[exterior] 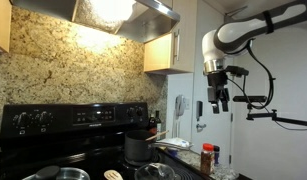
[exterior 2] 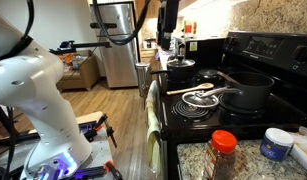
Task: Uncover the grey pot and put the lid on the stove, then put the cooking stick from the right in the pot
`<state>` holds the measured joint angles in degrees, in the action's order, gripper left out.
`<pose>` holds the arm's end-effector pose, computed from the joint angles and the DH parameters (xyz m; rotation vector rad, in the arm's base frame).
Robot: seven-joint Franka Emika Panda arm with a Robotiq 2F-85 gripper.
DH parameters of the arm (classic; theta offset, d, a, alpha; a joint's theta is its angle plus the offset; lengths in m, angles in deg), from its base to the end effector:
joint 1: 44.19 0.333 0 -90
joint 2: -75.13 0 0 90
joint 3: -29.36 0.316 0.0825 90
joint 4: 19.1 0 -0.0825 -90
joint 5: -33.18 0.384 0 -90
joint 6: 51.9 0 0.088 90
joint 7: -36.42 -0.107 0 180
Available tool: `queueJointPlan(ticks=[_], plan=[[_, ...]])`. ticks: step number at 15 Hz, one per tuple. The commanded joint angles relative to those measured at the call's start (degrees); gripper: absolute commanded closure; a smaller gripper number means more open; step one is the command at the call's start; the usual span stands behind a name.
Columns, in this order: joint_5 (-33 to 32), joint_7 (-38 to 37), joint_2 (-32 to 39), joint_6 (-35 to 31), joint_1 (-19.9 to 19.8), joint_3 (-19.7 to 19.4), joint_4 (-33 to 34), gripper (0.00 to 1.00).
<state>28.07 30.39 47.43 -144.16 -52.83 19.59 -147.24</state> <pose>0.3666 -0.1411 0.5409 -3.0686 0.6082 0.2325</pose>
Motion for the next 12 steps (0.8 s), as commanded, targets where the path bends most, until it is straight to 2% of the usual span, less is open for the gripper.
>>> queueJointPlan(ticks=[1,5,6,8,12], plan=[[-2.2,-0.2,-6.5,-2.5,-1.6,1.2,-4.6,0.0],[-1.0,-0.4,-8.9,-13.6,-2.0,0.2,-7.6,0.0],[-0.9,0.2,-7.6,-9.3,-1.8,0.6,-5.5,0.0],[-0.8,0.3,-8.1,-11.8,-2.0,0.4,-6.4,0.0],[-0.8,0.3,-8.1,-11.9,-2.0,0.4,-6.4,0.0]])
